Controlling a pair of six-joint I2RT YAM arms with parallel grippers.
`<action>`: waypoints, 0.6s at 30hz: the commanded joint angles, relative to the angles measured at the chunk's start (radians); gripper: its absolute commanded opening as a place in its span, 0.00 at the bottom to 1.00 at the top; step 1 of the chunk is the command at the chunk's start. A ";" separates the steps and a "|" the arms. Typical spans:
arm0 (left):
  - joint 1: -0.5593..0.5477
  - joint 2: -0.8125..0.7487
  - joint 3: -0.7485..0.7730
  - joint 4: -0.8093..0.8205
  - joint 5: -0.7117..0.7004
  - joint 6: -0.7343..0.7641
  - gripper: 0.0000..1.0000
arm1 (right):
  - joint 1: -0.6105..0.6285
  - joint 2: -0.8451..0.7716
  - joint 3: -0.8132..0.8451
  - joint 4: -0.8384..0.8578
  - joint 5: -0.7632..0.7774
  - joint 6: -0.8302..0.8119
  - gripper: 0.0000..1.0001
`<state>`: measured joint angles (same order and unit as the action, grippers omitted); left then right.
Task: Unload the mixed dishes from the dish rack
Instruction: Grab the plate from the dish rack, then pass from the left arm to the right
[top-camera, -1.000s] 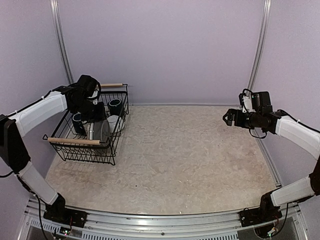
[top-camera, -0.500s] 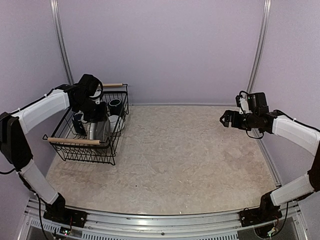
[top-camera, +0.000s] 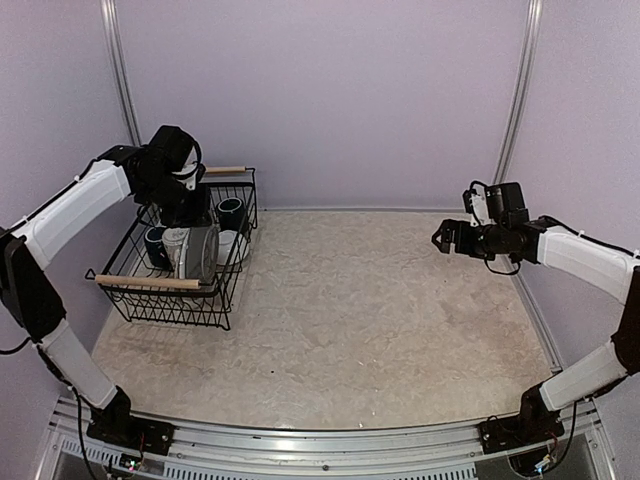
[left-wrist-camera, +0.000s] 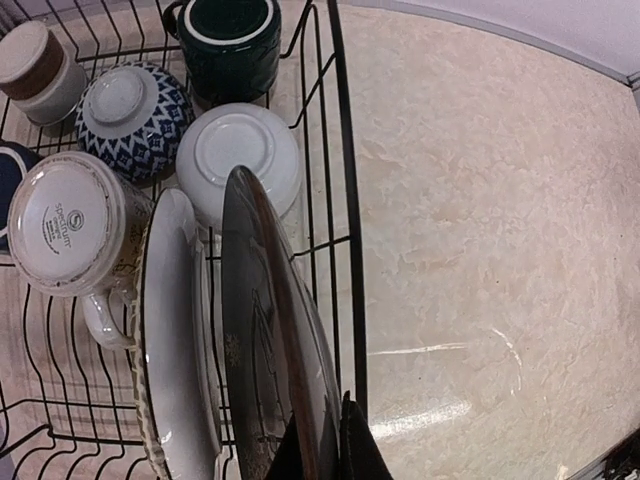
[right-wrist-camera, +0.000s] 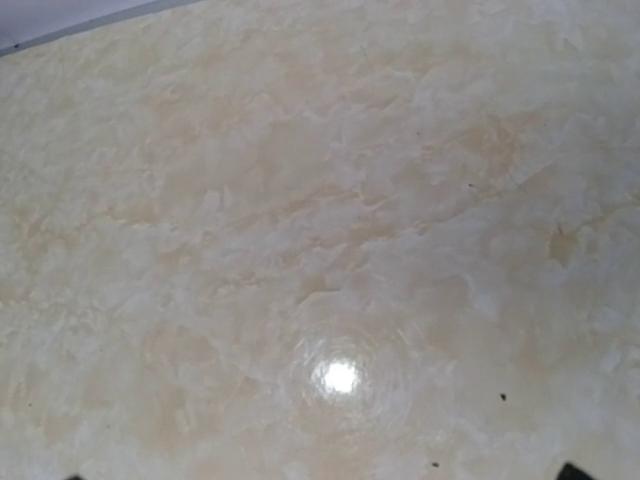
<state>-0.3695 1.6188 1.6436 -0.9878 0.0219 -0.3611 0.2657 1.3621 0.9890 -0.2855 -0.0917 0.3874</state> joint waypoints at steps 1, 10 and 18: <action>-0.047 -0.060 0.110 0.015 -0.007 0.082 0.00 | 0.018 0.028 0.037 -0.007 0.029 0.021 1.00; -0.134 -0.124 0.049 0.268 -0.089 0.268 0.00 | 0.048 0.141 0.122 -0.002 0.045 0.110 1.00; -0.311 -0.177 -0.330 0.977 -0.227 0.807 0.00 | 0.108 0.361 0.367 0.037 -0.066 0.269 1.00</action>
<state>-0.6079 1.4715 1.4467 -0.5331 -0.1257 0.0959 0.3359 1.6379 1.2427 -0.2771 -0.0906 0.5549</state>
